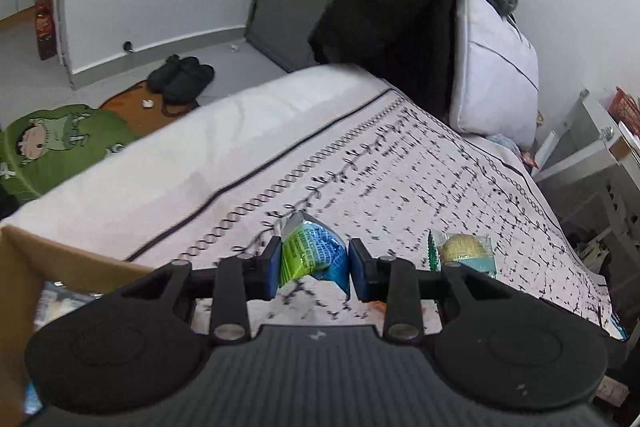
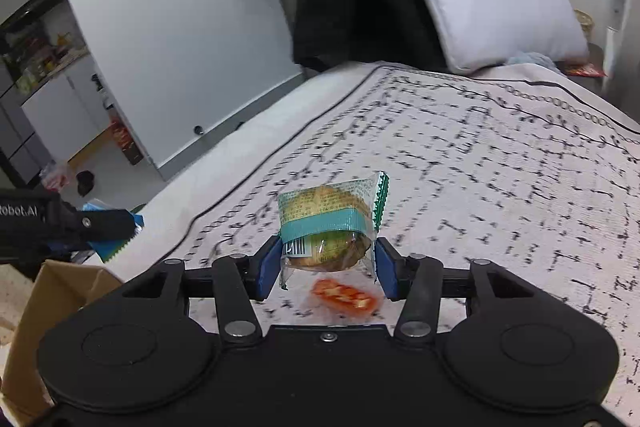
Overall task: Organize snacks
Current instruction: 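Grasp the blue-green wrapper with the left gripper while the right grasps the round biscuit pack, then carry both snacks over the cardboard box and open both grippers, then move both open grippers to the orange candy and pink pastry pack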
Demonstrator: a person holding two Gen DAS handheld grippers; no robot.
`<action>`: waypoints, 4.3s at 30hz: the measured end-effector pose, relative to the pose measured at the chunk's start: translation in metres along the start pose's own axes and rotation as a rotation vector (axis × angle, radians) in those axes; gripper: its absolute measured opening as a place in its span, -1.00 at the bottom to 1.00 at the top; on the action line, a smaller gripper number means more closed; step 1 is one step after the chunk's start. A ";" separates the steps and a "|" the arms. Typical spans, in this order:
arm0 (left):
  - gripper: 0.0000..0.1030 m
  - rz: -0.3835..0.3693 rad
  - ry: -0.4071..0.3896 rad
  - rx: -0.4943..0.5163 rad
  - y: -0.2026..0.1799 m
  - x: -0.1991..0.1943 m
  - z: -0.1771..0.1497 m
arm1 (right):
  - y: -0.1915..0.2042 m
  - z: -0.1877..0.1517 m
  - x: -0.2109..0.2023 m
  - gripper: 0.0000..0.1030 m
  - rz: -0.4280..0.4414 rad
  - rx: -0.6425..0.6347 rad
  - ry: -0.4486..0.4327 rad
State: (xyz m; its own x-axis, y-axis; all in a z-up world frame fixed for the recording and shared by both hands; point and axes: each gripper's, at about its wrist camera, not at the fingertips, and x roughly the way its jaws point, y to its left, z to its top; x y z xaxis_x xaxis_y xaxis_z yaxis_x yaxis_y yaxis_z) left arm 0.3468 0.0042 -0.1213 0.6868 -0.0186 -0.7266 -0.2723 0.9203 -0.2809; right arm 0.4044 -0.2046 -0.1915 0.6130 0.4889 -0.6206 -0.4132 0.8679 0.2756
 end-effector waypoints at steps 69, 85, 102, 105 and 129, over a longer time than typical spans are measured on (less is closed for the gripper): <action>0.30 0.278 -0.024 -0.286 0.141 -0.115 -0.029 | 0.179 -0.031 -0.028 -0.05 0.347 -0.242 0.035; 0.56 0.292 -0.021 -0.269 0.146 -0.125 -0.028 | 0.161 -0.025 -0.040 0.51 0.316 -0.214 0.035; 0.73 0.229 -0.014 -0.191 0.090 -0.110 -0.031 | 0.083 -0.011 -0.064 0.59 0.215 -0.089 0.028; 0.73 0.204 -0.012 -0.171 0.077 -0.107 -0.033 | 0.067 -0.008 -0.067 0.59 0.202 -0.063 0.022; 0.72 0.053 0.028 0.009 -0.024 -0.047 -0.034 | -0.037 -0.019 -0.045 0.52 0.080 0.190 0.083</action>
State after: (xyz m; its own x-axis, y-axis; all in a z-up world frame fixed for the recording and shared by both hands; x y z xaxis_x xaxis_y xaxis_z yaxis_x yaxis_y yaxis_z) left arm 0.2982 -0.0303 -0.1019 0.6523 0.0193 -0.7577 -0.3018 0.9236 -0.2363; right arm 0.3793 -0.2601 -0.1873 0.5230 0.5547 -0.6471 -0.3189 0.8314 0.4550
